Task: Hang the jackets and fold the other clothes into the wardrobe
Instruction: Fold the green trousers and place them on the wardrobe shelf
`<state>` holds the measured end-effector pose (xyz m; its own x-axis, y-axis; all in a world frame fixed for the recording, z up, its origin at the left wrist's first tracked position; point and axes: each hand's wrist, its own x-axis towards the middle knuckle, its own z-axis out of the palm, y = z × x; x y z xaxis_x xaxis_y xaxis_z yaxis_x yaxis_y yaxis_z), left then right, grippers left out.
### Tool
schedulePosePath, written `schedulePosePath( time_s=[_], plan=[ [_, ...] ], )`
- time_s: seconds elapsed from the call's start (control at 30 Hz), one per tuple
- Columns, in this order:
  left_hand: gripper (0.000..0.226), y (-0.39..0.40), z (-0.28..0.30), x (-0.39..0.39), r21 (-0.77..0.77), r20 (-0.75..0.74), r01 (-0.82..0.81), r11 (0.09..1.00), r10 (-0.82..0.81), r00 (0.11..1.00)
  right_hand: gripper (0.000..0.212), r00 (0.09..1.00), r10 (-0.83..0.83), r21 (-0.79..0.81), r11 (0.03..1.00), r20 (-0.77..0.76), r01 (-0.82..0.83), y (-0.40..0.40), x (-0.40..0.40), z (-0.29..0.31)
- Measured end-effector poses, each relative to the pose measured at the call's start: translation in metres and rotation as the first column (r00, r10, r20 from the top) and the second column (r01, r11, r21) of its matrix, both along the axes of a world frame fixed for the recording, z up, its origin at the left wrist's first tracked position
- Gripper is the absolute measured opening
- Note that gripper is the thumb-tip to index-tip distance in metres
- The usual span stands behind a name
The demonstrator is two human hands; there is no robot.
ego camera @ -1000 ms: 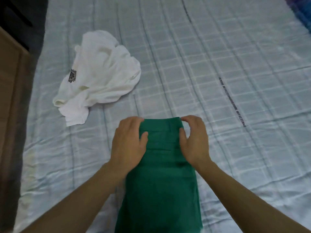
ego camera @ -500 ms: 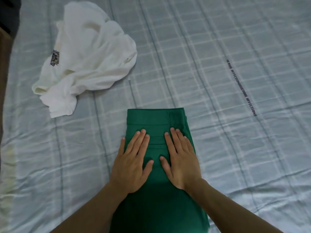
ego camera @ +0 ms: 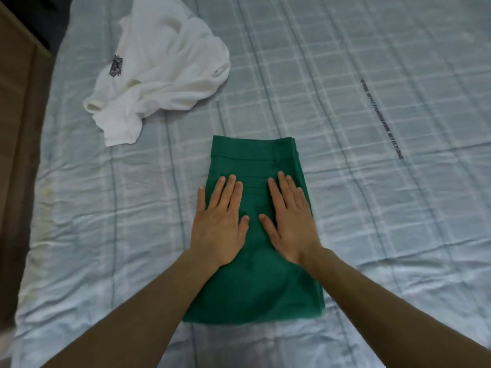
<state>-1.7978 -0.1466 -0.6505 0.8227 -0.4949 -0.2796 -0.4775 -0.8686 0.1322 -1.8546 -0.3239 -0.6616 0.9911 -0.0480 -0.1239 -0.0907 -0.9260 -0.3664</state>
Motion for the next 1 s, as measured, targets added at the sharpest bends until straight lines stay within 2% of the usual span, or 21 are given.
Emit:
schedulePosePath(
  time_s=[0.1,0.2,0.33,0.5,0.63,0.77,0.87,0.93,1.0],
  plan=[
    [0.07,0.023,-0.001,-0.049,-0.08,-0.05,-0.009,0.997,0.006,0.999,0.07,0.998,0.058,0.02,0.998,-0.001,-0.058,0.017,-0.057,0.006],
    [0.069,0.063,-0.01,-0.082,-0.053,-0.041,0.049,0.997,-0.051,0.998,0.068,0.993,0.118,-0.061,0.991,-0.018,-0.119,0.025,-0.104,-0.004],
    [0.071,0.075,-0.014,-0.082,-0.052,-0.008,0.092,0.994,-0.093,0.996,0.067,0.991,0.127,-0.121,0.984,-0.042,-0.131,0.022,-0.107,-0.009],
    [0.069,0.07,0.003,-0.086,-0.095,0.023,0.071,0.993,-0.069,0.997,0.075,0.987,0.156,-0.01,0.988,-0.043,-0.156,0.018,-0.113,0.001],
    [0.057,0.074,0.013,-0.099,-0.271,0.059,0.263,0.926,-0.257,0.965,0.074,0.98,0.197,0.073,0.977,0.017,-0.198,0.017,-0.133,0.007],
    [0.079,0.091,0.01,-0.111,-0.204,-0.055,0.357,0.911,-0.375,0.925,0.086,0.971,0.229,0.063,0.972,-0.062,-0.226,0.02,-0.149,0.01],
    [0.094,0.089,0.012,-0.111,-0.153,-0.054,0.352,0.923,-0.364,0.93,0.075,0.979,0.205,0.035,0.978,-0.018,-0.204,0.023,-0.149,0.012],
    [0.088,0.085,0.013,-0.109,-0.206,0.005,0.319,0.925,-0.324,0.946,0.072,0.985,0.171,0.031,0.985,0.033,-0.172,0.024,-0.145,0.014],
    [0.073,0.087,0.014,-0.106,-0.317,0.059,0.27,0.909,-0.265,0.962,0.067,0.986,0.124,0.027,0.991,0.111,-0.128,0.023,-0.143,0.016]
  ],
)
